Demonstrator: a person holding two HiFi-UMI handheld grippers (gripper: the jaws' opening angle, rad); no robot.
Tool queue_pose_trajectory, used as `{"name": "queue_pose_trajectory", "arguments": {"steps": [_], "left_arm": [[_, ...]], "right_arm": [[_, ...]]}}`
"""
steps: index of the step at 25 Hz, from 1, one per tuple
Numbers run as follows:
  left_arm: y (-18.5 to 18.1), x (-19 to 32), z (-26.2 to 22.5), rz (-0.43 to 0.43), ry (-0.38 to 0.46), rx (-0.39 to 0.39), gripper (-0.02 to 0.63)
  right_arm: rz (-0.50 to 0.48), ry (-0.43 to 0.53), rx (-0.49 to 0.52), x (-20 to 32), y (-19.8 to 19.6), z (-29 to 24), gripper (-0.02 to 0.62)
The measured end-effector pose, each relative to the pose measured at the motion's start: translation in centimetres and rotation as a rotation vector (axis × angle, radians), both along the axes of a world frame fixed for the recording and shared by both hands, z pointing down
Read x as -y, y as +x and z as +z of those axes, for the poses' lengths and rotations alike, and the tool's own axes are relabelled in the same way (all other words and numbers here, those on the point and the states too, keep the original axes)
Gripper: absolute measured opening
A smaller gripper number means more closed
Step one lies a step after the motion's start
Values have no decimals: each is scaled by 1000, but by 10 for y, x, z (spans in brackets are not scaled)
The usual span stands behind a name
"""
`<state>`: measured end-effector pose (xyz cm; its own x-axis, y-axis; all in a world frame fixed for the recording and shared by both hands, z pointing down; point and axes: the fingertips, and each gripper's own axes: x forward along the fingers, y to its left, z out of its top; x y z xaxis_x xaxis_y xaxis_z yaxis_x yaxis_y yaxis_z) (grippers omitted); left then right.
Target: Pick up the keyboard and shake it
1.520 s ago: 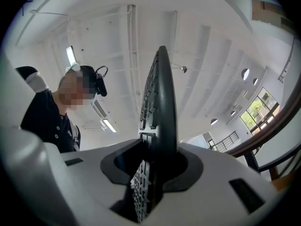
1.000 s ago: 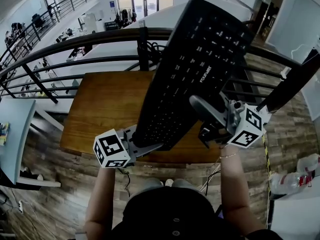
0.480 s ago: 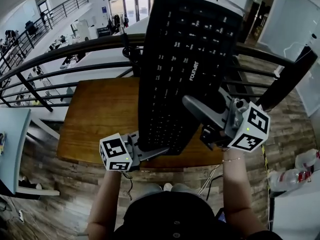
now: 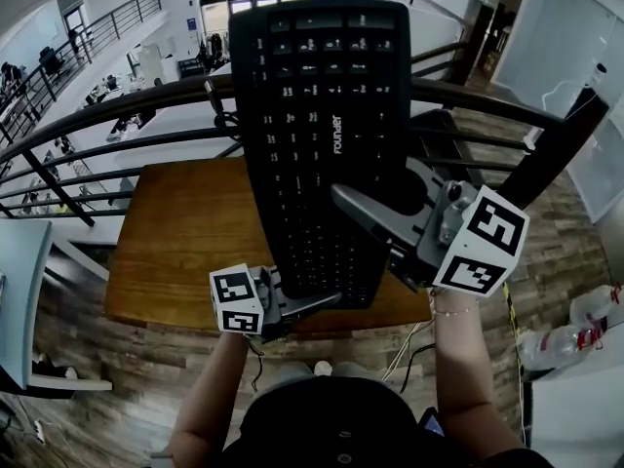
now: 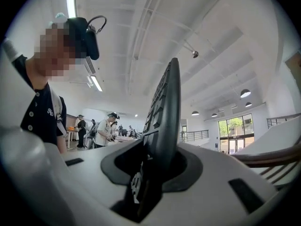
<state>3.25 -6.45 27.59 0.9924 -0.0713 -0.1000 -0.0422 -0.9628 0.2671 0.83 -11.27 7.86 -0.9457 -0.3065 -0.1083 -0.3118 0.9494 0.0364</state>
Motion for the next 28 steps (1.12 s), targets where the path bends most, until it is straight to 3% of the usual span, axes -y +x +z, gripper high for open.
{"name": "queue_pose_trajectory", "arguments": {"steps": [15, 28], "left_arm": [[10, -17, 7, 87, -56, -144, 101], [16, -19, 14, 80, -73, -147, 103]], "right_arm": [[58, -7, -172, -7, -23, 14, 127], [27, -11, -194, -11, -25, 24, 127]]}}
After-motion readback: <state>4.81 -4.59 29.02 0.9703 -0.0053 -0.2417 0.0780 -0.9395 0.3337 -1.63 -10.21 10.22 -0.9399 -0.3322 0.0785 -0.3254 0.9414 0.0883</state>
